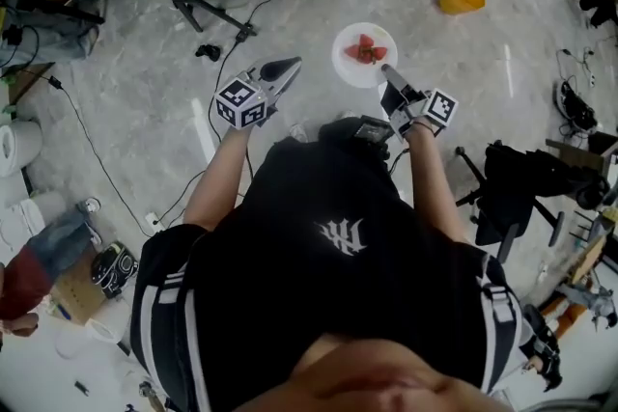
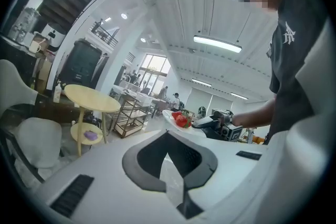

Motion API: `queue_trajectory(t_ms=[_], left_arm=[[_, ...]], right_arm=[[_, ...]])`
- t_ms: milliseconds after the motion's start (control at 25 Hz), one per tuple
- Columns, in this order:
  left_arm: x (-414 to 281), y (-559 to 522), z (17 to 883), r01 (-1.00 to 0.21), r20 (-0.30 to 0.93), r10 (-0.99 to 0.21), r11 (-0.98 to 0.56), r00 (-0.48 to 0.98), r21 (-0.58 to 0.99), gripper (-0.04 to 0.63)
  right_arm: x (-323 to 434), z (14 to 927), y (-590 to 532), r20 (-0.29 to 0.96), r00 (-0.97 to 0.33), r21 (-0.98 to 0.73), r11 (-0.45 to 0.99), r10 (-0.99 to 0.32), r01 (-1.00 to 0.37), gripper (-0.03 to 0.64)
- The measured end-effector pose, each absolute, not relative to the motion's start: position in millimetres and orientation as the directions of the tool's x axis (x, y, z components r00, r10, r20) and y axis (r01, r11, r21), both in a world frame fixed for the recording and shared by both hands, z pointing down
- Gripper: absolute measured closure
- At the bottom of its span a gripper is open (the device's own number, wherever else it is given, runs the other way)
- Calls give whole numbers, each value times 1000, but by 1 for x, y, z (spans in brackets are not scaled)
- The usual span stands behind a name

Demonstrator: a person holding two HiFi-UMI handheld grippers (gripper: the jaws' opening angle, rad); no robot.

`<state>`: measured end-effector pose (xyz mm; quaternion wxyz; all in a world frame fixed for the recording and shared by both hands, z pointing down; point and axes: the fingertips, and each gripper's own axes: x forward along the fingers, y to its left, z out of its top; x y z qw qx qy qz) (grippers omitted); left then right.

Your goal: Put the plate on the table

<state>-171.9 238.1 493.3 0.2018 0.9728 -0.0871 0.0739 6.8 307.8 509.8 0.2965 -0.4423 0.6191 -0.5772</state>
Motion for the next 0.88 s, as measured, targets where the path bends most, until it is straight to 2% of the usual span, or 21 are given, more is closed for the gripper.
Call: queue_trajectory(t_ms=[400, 880], left_arm=[[-101, 159, 504, -234, 223, -158, -899, 962, 371, 584], [12, 32, 480, -345, 259, -259, -860, 930, 376, 584]], right_arm=[[74, 523, 221, 79, -453, -987, -6, -888, -159, 613], [192, 513, 91, 25, -547, -991, 53, -837, -125, 612]])
